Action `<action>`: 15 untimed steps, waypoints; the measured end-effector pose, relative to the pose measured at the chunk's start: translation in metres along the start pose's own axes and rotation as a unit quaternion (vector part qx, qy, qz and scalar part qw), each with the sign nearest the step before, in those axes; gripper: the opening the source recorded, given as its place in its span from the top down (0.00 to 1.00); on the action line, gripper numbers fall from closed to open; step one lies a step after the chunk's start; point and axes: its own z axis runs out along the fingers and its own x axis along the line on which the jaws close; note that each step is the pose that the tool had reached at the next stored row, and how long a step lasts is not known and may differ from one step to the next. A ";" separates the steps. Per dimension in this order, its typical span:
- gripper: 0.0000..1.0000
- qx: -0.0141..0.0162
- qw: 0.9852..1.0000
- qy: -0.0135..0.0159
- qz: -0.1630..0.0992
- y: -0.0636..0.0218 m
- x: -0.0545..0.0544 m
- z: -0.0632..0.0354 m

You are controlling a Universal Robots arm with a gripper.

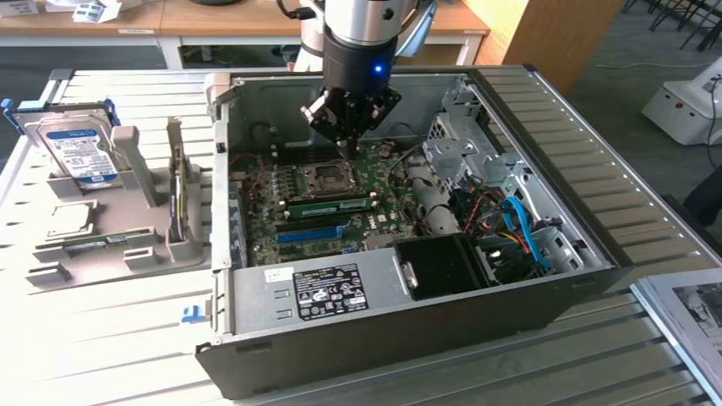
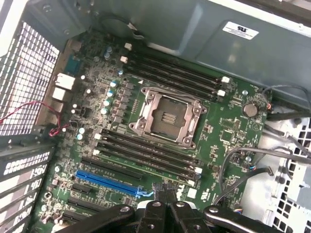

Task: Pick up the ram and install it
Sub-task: 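Press down the ram until it locks into place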

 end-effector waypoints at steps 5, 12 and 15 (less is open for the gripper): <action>0.90 0.001 1.000 -0.001 0.021 0.0000 0.000 0.0002; 0.90 0.001 0.999 -0.002 0.035 0.0000 0.000 0.0002; 0.90 0.001 0.999 -0.002 0.035 0.0000 0.000 0.0002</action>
